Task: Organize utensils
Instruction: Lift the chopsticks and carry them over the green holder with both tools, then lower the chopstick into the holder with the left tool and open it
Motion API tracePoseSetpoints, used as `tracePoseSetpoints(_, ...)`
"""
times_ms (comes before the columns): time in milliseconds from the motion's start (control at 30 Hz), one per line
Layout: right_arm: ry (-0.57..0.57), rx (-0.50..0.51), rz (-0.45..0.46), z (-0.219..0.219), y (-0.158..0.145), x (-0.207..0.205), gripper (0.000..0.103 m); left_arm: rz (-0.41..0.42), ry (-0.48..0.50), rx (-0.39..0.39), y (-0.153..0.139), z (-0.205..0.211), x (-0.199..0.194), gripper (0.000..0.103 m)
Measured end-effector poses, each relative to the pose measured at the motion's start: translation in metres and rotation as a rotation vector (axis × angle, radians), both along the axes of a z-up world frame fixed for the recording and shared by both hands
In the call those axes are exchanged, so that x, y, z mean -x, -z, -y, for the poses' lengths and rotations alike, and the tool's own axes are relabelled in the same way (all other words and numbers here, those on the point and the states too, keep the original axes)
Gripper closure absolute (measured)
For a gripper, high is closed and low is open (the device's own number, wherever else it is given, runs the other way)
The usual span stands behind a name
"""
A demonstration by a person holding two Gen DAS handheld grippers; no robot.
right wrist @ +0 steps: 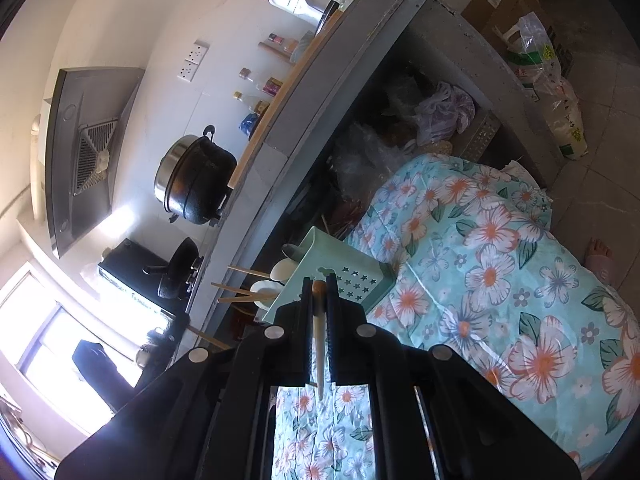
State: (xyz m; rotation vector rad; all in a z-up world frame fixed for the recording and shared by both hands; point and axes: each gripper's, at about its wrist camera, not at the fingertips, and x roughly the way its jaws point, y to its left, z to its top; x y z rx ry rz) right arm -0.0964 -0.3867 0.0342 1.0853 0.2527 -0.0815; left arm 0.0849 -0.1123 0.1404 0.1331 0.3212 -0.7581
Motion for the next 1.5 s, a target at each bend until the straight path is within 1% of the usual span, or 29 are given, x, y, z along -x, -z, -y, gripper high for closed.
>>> tracePoseSetpoints(133,0.004,-0.01,-0.001,0.004,0.003,0.0,0.097,0.02,0.028,0.096,-0.026,0.01,-0.006,0.099)
tracePoseSetpoints(200,0.006,-0.014,-0.002,0.005,0.004,0.001,0.097,0.037,0.026,0.147,-0.04,0.017,-0.013,0.099)
tracePoseSetpoints(300,0.006,-0.017,-0.004,0.007,0.006,0.001,0.097,0.042,0.034,0.233,-0.059,0.03,-0.027,0.099)
tracePoseSetpoints(400,0.008,-0.019,-0.006,0.01,0.007,0.0,0.097,0.041,0.036,0.28,-0.069,0.048,-0.042,0.099)
tracePoseSetpoints(467,0.012,-0.024,-0.008,0.012,0.009,-0.001,0.097,0.056,0.024,0.294,-0.071,0.059,-0.05,0.099)
tracePoseSetpoints(600,0.013,-0.035,-0.011,0.016,0.013,-0.003,0.097,0.066,-0.002,0.269,-0.062,0.082,-0.067,0.099)
tracePoseSetpoints(700,0.009,-0.037,-0.014,0.017,0.015,-0.005,0.097,0.078,-0.03,0.229,-0.048,0.1,-0.08,0.099)
tracePoseSetpoints(800,0.008,-0.039,-0.017,0.018,0.016,-0.007,0.097,0.071,-0.038,0.211,-0.035,0.107,-0.088,0.099)
tracePoseSetpoints(1000,0.012,-0.042,-0.025,0.018,0.017,-0.008,0.097,0.005,-0.03,0.183,-0.009,0.11,-0.099,0.098)
tracePoseSetpoints(1033,0.013,-0.041,-0.026,0.018,0.017,-0.008,0.097,0.001,-0.028,0.179,-0.007,0.109,-0.098,0.093)
tracePoseSetpoints(1067,0.015,-0.038,-0.025,0.017,0.016,-0.007,0.097,-0.002,-0.027,0.174,-0.005,0.107,-0.097,0.084)
tracePoseSetpoints(1100,0.016,-0.036,-0.025,0.017,0.016,-0.007,0.097,-0.003,-0.028,0.171,-0.004,0.105,-0.094,0.079)
tracePoseSetpoints(1133,0.017,-0.033,-0.025,0.016,0.014,-0.007,0.097,-0.001,-0.03,0.17,-0.003,0.102,-0.091,0.07)
tracePoseSetpoints(1167,0.018,-0.03,-0.024,0.016,0.013,-0.006,0.097,0.005,-0.03,0.172,-0.003,0.097,-0.087,0.065)
tracePoseSetpoints(1200,0.019,-0.027,-0.024,0.015,0.012,-0.006,0.097,0.011,-0.03,0.172,-0.003,0.094,-0.084,0.062)
tracePoseSetpoints(1267,0.022,-0.018,-0.022,0.014,0.009,-0.005,0.097,0.022,-0.038,0.169,-0.005,0.085,-0.075,0.047)
tracePoseSetpoints(1367,0.031,0.012,-0.013,0.012,0.0,-0.003,0.097,0.04,-0.04,0.167,-0.007,0.067,-0.057,0.035)
tracePoseSetpoints(1400,0.035,0.026,-0.009,0.012,-0.005,-0.002,0.097,0.044,-0.041,0.167,-0.007,0.06,-0.051,0.032)
tracePoseSetpoints(1467,0.045,0.062,0.003,0.013,-0.017,0.0,0.097,0.035,-0.025,0.167,-0.005,0.047,-0.041,0.023)
tracePoseSetpoints(1500,0.051,0.085,0.013,0.014,-0.025,0.0,0.097,0.025,-0.014,0.163,-0.003,0.041,-0.036,0.021)
